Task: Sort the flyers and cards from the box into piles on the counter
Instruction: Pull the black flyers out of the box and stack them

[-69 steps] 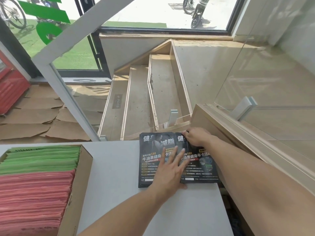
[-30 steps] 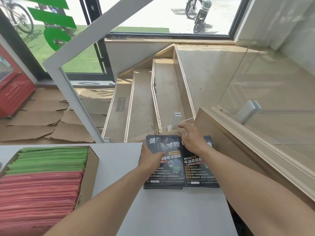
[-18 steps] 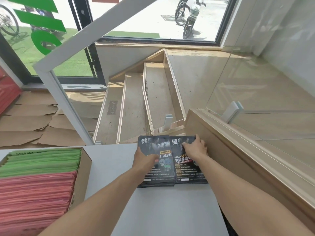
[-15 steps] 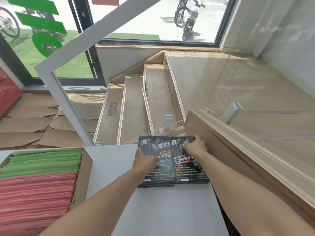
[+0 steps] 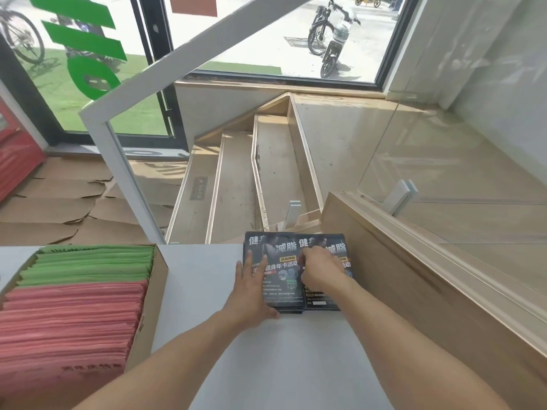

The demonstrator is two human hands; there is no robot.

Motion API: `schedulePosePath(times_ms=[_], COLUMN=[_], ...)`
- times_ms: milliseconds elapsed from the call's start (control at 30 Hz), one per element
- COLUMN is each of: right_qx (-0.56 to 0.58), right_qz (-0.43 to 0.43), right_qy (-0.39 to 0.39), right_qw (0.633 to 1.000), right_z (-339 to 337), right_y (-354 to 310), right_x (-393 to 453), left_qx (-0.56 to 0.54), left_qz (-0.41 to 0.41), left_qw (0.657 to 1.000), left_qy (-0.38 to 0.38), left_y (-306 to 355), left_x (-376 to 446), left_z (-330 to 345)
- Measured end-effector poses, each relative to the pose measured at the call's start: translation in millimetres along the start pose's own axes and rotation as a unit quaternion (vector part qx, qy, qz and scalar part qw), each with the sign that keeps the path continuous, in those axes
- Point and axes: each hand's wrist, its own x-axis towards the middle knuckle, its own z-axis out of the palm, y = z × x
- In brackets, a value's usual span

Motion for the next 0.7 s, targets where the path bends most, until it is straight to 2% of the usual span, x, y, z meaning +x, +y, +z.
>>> schedulePosePath(times_ms=[67, 167, 300, 467, 633, 700], right_qx=[-0.045, -0.106, -0.058, -0.037, -0.033, -0.009], right_qz=[-0.002, -0.004, -0.001, -0.022, -0.018, -0.022], right_qy=[-0.026, -0.005, 0.051, 0.066, 0.056, 0.074], right_qw=[0.999, 0.994, 0.997, 0.997, 0.998, 0.997], right_z=[0.4, 19.6, 43.6, 46.7, 45.2, 40.6], right_y=[2.3, 5.9, 13.2, 22.5, 18.5, 7.5], right_x=[-16.5, -38.9, -47.5, -46.3, -51.2, -56.9], left_qx=[0.011, 0.039, 0.093, 0.172, 0.161, 0.121], left_qz=[0.027, 0.057, 0.072, 0.083, 0.099, 0.113], left_qw=[0.999, 0.995, 0.989, 0.977, 0.975, 0.976], left_qy=[0.031, 0.064, 0.091, 0.099, 0.114, 0.140], left_y=[-1.3, -1.2, -1.1, -5.6, -5.1, -1.2], left_x=[-6.9, -13.8, -15.3, -15.2, -24.8, -37.6], left_z=[3.0, 7.4, 9.7, 8.2, 14.6, 15.5])
